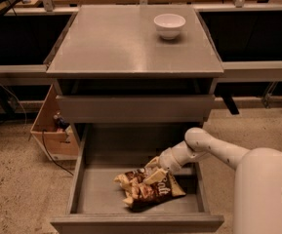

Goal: Pick brown chip bag from middle drawer and place on counter

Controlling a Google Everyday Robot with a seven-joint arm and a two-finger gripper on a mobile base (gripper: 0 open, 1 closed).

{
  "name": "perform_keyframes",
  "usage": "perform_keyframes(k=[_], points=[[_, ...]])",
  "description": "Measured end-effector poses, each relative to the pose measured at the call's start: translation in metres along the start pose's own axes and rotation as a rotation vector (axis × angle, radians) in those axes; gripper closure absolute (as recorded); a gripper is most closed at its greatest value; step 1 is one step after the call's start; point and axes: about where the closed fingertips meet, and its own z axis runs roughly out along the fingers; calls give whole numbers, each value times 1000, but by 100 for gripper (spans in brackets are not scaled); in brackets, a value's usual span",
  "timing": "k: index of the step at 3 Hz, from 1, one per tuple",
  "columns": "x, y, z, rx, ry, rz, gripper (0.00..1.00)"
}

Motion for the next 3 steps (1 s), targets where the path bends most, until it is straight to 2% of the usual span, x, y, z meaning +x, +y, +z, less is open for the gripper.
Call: perform_keyframes(k=[1, 2, 3], points=[[-9, 18, -20, 15, -27, -6, 97], [-22, 31, -41, 29, -53, -7, 100], [-52, 46, -76, 40, -55, 6, 100]])
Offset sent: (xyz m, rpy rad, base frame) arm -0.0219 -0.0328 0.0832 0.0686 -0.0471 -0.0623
